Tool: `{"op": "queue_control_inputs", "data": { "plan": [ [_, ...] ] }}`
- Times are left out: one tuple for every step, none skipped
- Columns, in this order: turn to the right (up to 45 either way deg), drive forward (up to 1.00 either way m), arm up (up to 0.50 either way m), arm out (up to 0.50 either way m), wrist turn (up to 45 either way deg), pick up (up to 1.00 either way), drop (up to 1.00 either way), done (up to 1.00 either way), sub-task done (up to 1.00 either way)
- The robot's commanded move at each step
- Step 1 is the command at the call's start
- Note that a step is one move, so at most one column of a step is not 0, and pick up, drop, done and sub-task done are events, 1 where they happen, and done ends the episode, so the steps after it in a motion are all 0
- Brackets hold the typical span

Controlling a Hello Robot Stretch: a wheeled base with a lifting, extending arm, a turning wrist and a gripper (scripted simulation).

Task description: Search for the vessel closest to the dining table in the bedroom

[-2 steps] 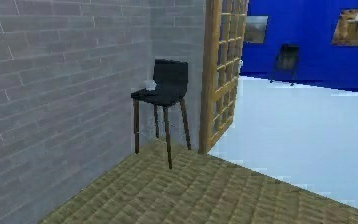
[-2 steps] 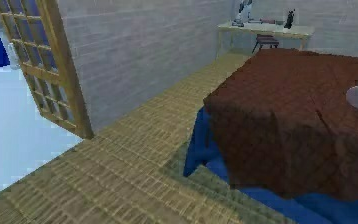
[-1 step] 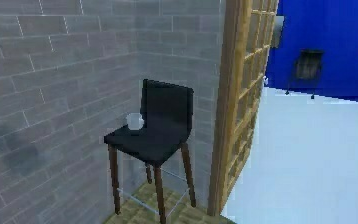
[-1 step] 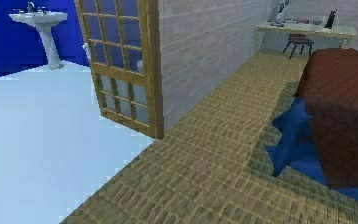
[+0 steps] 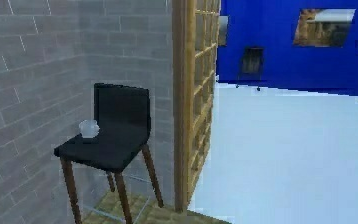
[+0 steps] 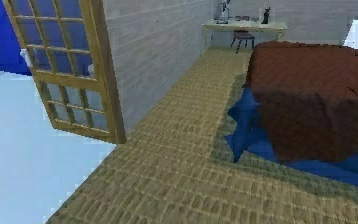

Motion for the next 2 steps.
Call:
{"op": "queue_control_inputs", "data": {
  "plan": [
    [0.0, 0.4, 0.0, 0.0, 0.0, 0.0, 0.0, 0.0, 0.0],
    [27.0, 0.0, 0.0, 0.0, 0.0, 0.0, 0.0, 0.0, 0.0]
  ]
}}
